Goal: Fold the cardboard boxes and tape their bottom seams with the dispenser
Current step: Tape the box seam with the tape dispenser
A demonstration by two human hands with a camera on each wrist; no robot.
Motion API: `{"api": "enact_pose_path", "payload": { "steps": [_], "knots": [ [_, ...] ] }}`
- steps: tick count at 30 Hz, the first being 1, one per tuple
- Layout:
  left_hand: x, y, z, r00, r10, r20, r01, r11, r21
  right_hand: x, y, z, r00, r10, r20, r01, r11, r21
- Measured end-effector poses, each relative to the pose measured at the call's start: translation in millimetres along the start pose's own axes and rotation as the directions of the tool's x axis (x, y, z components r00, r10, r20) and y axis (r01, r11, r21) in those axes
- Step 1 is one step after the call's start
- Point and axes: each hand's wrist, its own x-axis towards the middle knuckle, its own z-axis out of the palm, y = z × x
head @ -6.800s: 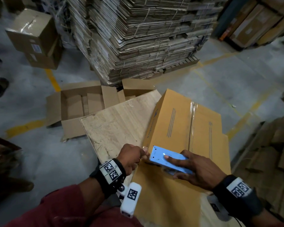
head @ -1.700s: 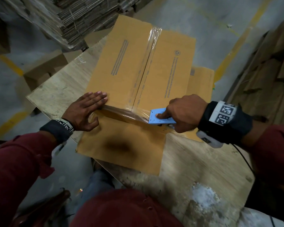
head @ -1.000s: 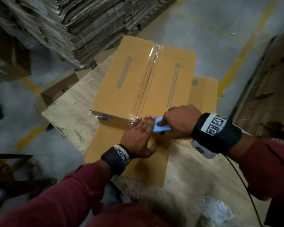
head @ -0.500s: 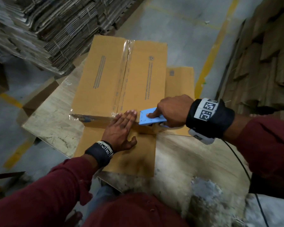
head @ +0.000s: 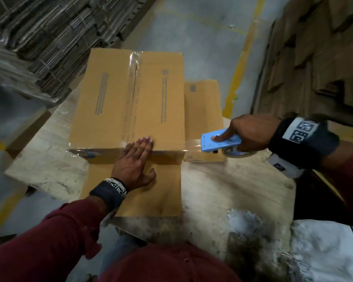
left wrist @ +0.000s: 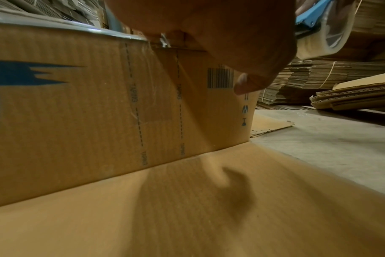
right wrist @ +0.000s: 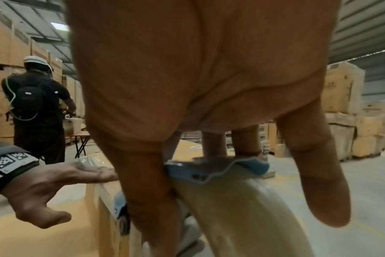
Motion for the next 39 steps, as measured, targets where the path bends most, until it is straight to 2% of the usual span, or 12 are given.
{"api": "enact_pose_path", "payload": {
  "steps": [4,10,14,16,18,20,22,24,26,28,34,39],
  "knots": [
    [1,0,-2,1.0,-0.005,0.021,0.004,1.0,0.017,8,-1,16,0.999,-0.008,0.039,0.006,0.999,0.034],
    [0,0,-6,1.0,0.012,0.003,-0.012,1.0,0.018,29,-11,46,1.0,-0.016,0.013,0.015,0.996,0.083],
    [4,7,-20,0.999,-0.01,0.048,0.008,1.0,0.026,38,-17,53,1.0,0.0,-0.019,0.002,0.994,0.106],
    [16,16,-41,0.992,-0.027,0.127,0.019,0.998,0.063,44,-19,57,1.0,-0.007,-0.019,0.009,0.993,0.116],
    [33,26,-67,0.986,-0.001,0.168,-0.027,0.986,0.165,50,-22,60,0.999,-0.029,-0.016,0.03,0.992,0.12],
    [52,32,-83,0.981,0.149,0.124,-0.172,0.964,0.201,56,-26,60,0.998,-0.044,-0.038,0.048,0.992,0.117],
    [72,36,-87,0.933,0.312,0.177,-0.342,0.923,0.176,61,-29,59,0.997,-0.053,-0.063,0.059,0.992,0.11],
    [91,42,-83,0.85,0.451,0.271,-0.506,0.842,0.188,65,-30,57,0.996,-0.053,-0.068,0.061,0.992,0.114],
    [109,50,-79,0.779,0.511,0.363,-0.601,0.773,0.203,68,-30,55,0.997,-0.052,-0.062,0.059,0.991,0.121],
    [121,53,-75,0.739,0.516,0.433,-0.636,0.746,0.197,70,-28,57,0.997,-0.037,-0.061,0.044,0.993,0.113],
    [137,55,-65,0.693,0.494,0.525,-0.64,0.756,0.134,66,-26,59,0.998,-0.046,-0.053,0.053,0.989,0.137],
    [141,61,-60,0.701,0.466,0.54,-0.605,0.789,0.105,76,-30,85,0.99,0.0,0.144,-0.019,0.991,0.132]
  ]
}}
